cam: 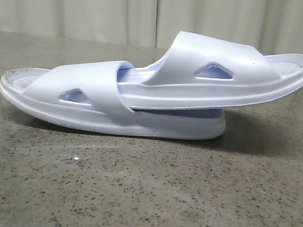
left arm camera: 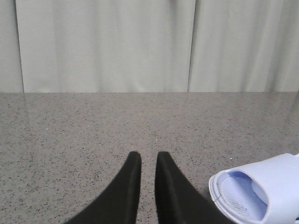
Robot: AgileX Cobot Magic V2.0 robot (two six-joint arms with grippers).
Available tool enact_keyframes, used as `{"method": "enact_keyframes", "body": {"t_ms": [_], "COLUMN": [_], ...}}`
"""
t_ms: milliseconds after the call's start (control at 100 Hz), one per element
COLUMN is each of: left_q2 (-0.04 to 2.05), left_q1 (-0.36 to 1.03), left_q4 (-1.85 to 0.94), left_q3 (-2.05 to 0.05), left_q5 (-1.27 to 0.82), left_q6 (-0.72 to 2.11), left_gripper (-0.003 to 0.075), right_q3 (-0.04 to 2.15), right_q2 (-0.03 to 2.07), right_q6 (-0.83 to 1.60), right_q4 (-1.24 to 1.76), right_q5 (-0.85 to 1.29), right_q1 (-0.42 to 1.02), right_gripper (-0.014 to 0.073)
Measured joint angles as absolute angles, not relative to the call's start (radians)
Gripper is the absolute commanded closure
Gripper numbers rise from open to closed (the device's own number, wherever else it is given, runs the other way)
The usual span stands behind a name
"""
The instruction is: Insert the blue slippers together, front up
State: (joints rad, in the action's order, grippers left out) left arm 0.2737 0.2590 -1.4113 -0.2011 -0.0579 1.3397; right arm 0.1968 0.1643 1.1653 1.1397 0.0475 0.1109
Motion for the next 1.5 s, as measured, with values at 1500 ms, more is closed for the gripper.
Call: {"method": "enact_keyframes", "body": {"t_ms": [1500], "left_q2": [0.205], "left_q1": [0.253], "left_q4": [-0.311], "left_q3": [-0.172], "left_q5": [-0.114], "left_q6": [0.333], "left_gripper": [0.0704], "right_q3": [0.197], "right_q2": [0.164], "right_q6": [1.167], "right_q4": [1.165], "right_q5": [0.047], "right_q1": [0.111], "right_gripper": [0.0701]}}
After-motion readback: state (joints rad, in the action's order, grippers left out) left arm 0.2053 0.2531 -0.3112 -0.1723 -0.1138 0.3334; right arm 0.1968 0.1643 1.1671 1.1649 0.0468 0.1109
